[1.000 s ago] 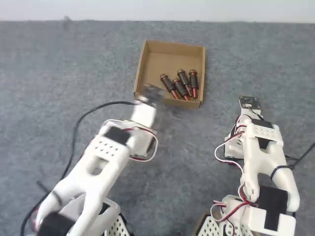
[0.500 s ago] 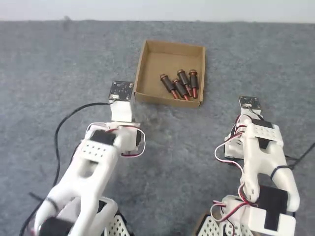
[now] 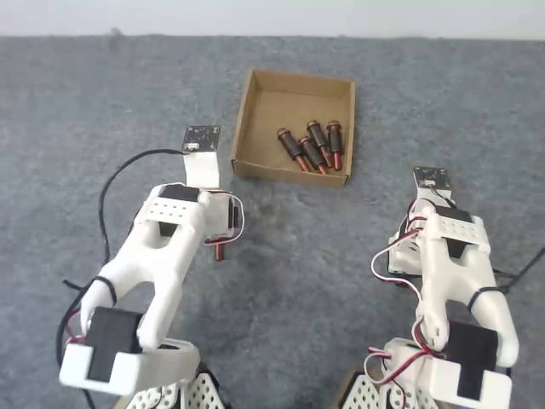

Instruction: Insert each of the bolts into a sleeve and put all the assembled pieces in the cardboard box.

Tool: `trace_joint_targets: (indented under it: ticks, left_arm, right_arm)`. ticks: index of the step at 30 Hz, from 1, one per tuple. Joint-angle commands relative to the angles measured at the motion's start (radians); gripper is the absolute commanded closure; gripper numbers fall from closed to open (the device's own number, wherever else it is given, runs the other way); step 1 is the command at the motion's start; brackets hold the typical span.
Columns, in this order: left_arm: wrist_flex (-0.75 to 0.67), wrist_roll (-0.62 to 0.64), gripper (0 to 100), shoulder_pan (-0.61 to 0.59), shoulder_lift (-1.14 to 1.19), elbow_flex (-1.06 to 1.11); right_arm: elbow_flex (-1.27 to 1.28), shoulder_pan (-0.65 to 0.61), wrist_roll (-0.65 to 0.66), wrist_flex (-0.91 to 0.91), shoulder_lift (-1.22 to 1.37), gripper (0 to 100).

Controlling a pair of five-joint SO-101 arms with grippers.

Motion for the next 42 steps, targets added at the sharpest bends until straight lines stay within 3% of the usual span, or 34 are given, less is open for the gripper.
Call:
trace_joint_targets:
  ticks: [1,13,24,27,32,42]
  left_arm:
    - [0.011,0.005,89,-0.003,-0.002,-0.054]
    - [-0.046,0.006,89,-0.003,0.025,-0.054]
    - [0.147,0.009,89,-0.012,0.305,-0.341]
    - [0.15,0.009,89,-0.011,0.31,-0.341]
    - [0.144,0.008,99,-0.006,0.311,-0.341]
    - [0.146,0.006,99,-0.023,0.308,-0.332]
  right_arm:
    - [-0.012,0.016,0.014,0.018,0.01,99.2]
    - [-0.012,0.018,0.014,0.03,0.01,99.2]
    - [-0.012,0.018,0.014,0.03,0.01,99.2]
    - [-0.012,0.018,0.014,0.03,0.01,99.2]
    - [-0.012,0.018,0.014,0.03,0.01,99.2]
    - [-0.012,0.018,0.014,0.03,0.01,99.2]
